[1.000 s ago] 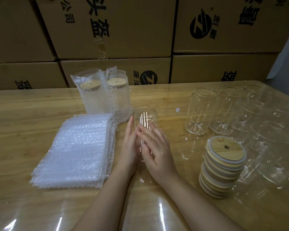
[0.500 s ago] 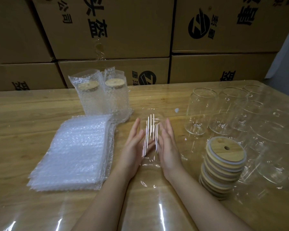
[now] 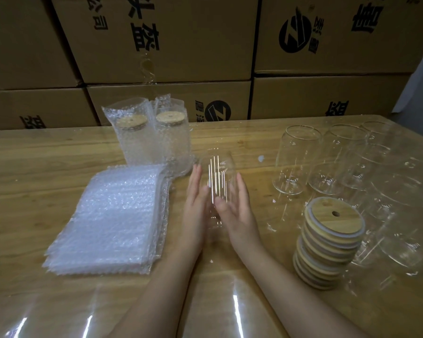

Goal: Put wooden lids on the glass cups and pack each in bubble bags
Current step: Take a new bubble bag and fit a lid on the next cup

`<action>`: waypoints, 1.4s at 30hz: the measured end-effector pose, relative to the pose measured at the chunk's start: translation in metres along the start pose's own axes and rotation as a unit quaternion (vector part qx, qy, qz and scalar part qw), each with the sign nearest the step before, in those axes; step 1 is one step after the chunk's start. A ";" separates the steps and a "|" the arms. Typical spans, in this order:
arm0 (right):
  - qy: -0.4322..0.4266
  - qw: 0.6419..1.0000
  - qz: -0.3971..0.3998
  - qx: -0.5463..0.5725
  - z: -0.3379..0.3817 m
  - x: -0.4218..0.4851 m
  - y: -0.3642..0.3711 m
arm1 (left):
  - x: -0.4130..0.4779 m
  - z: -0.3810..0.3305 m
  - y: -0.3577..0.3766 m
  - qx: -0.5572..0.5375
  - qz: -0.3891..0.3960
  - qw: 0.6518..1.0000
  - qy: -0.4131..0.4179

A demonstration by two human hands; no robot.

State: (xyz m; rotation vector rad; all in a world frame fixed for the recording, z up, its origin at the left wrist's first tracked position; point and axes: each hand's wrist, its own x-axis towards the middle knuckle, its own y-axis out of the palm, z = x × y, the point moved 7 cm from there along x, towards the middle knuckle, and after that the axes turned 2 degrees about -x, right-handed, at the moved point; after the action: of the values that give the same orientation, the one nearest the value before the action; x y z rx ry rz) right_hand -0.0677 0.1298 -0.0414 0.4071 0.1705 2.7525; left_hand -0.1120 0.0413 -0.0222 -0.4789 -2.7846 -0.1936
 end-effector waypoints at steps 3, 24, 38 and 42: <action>0.012 1.000 -0.017 0.007 -0.001 0.002 -0.006 | -0.008 -0.012 0.010 0.107 0.008 0.989 0.105; -0.269 0.919 -0.009 -0.289 0.043 -0.019 0.015 | 0.000 0.030 0.003 -0.247 0.020 0.952 -0.179; -0.026 0.995 -0.079 0.052 0.021 -0.003 -0.019 | -0.017 0.028 0.023 -0.275 0.249 0.871 -0.321; 0.019 0.993 -0.089 0.077 0.007 0.004 -0.022 | -0.015 0.028 0.024 -0.270 0.217 0.889 -0.299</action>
State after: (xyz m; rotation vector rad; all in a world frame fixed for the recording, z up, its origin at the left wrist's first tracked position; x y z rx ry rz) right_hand -0.0618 0.1522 -0.0372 0.3594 0.4100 2.5805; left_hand -0.0985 0.0648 -0.0518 -1.5051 -3.0568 -0.8521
